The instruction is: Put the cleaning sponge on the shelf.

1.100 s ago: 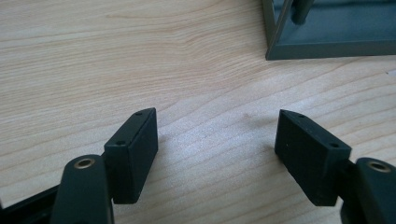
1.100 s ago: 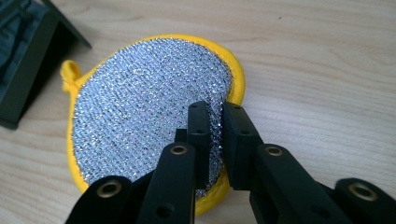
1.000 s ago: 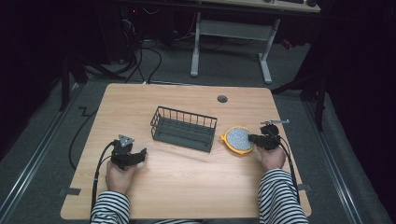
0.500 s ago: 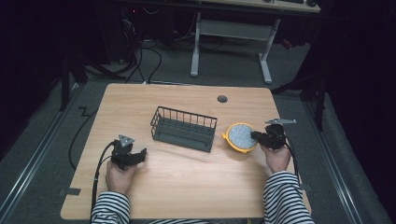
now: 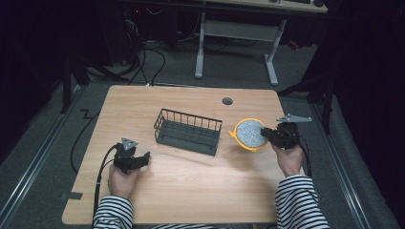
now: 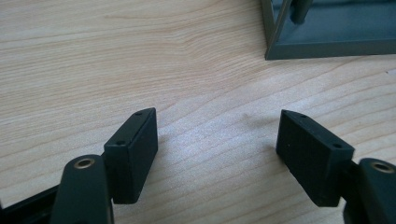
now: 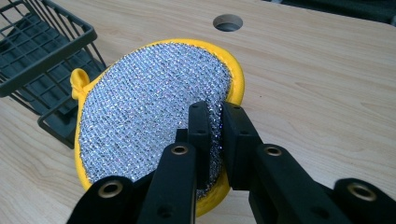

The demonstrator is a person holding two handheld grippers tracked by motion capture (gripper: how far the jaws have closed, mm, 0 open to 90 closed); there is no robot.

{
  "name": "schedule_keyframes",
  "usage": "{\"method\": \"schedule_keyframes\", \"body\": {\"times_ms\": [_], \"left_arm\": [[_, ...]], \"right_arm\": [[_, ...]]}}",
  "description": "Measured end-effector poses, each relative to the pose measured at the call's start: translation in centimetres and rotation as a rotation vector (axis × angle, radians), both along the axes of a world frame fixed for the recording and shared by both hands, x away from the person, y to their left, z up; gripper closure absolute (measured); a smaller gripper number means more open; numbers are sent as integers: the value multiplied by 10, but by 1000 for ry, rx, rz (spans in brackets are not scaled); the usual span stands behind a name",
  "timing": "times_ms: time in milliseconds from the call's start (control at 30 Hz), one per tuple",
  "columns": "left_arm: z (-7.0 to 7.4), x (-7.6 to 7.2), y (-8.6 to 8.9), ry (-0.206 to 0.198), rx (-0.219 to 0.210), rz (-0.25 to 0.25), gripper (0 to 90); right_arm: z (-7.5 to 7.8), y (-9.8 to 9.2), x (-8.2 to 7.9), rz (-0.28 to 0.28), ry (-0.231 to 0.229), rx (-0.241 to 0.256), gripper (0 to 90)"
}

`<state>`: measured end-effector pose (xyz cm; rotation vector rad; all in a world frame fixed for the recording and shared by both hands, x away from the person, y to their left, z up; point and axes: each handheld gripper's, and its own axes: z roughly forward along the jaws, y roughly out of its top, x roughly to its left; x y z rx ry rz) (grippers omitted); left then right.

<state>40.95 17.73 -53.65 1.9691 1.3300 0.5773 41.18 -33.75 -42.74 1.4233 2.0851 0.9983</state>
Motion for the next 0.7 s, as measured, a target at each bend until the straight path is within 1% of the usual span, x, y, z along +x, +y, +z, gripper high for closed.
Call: {"method": "schedule_keyframes", "body": {"times_ms": [200,367,533,600,700], "left_arm": [[0,0,0,0,0,0,300],[0,0,0,0,0,0,299],[0,0,0,0,0,0,299],[0,0,0,0,0,0,299],[0,0,0,0,0,0,300]], "right_arm": [[8,9,0,29,-5,12,832],[24,21,4,66,-20,-15,832],[39,33,11,103,-43,-13,832],[43,38,14,116,-46,-3,832],[47,46,18,129,-48,-5,832]]}}
